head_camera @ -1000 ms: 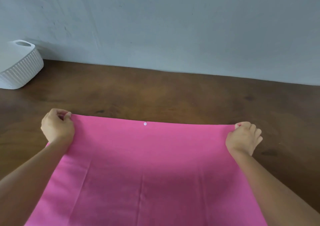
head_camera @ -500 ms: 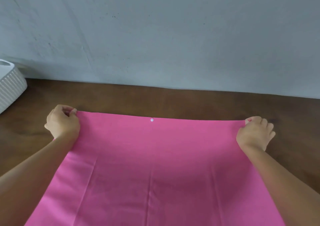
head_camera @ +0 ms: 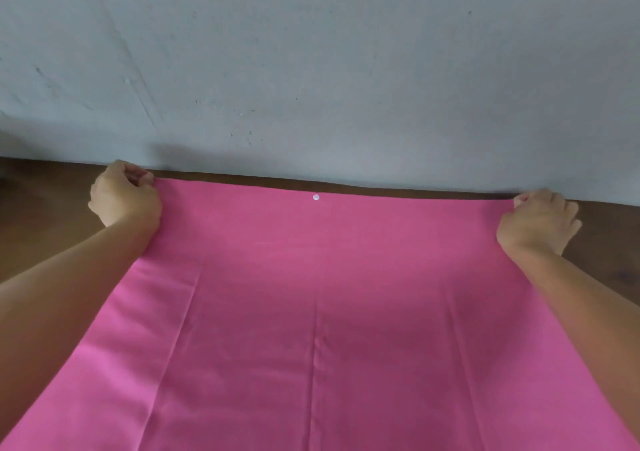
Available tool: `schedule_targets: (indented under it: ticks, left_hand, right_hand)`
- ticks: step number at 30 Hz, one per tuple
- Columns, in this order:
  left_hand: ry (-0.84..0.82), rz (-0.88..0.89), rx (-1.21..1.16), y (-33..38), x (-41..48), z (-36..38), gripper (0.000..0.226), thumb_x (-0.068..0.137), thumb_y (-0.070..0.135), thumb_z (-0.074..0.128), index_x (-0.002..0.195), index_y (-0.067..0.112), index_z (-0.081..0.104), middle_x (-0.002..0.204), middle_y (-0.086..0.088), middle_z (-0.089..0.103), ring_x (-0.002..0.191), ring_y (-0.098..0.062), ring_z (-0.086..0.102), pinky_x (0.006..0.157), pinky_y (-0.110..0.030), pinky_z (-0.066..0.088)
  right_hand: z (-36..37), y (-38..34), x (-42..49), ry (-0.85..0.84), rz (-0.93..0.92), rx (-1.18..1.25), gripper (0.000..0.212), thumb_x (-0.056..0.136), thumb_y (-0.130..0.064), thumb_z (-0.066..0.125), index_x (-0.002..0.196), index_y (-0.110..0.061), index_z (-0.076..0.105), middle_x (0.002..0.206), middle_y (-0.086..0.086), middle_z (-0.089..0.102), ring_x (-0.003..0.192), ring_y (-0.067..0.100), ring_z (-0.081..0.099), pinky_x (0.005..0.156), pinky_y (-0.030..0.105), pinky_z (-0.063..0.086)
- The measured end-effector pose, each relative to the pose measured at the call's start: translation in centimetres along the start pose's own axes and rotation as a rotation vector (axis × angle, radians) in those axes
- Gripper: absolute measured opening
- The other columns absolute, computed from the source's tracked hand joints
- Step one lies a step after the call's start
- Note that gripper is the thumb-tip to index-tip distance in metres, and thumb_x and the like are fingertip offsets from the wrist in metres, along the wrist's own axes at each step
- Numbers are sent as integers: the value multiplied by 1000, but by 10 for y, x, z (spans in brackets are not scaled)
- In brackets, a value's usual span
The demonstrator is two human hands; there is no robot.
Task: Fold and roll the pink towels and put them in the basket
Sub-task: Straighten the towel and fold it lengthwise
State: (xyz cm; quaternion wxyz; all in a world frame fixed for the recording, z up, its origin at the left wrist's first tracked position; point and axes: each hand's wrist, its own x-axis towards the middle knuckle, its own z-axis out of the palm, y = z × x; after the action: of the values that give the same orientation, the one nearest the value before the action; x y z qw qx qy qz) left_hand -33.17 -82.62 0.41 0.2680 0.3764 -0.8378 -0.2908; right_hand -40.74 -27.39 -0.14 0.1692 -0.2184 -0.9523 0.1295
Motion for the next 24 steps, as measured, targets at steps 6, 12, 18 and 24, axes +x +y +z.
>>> schedule_targets:
  ticks: [6,12,18,24]
  left_hand:
    - [1,-7,-9,7,19,17,13,91,19,63,101,14,69,106,-14,71,110,-37,60,99,-45,46]
    - [-12,-38,20,10,24,20,16,92,21,63,106,15,68,110,-13,71,114,-36,59,103,-45,42]
    - [-98,-45,63,14,26,11,22,92,27,66,110,15,66,116,-12,70,119,-36,58,101,-45,42]
    - [-114,7,169,22,5,-10,30,96,27,55,125,16,55,132,-19,56,127,-42,46,104,-51,34]
  right_hand:
    - [10,-10,18,38,36,35,29,93,-12,57,117,4,58,127,29,54,124,44,42,102,50,32]
    - [10,-8,19,63,98,52,32,95,-19,58,120,0,57,129,24,54,126,42,42,104,51,33]
    - [-8,-6,26,-97,195,158,35,96,-39,63,117,-11,68,129,20,58,127,43,46,106,53,41]
    - [-43,4,-8,-289,-236,1,44,99,-38,58,130,-6,55,134,23,49,128,42,40,105,53,38]
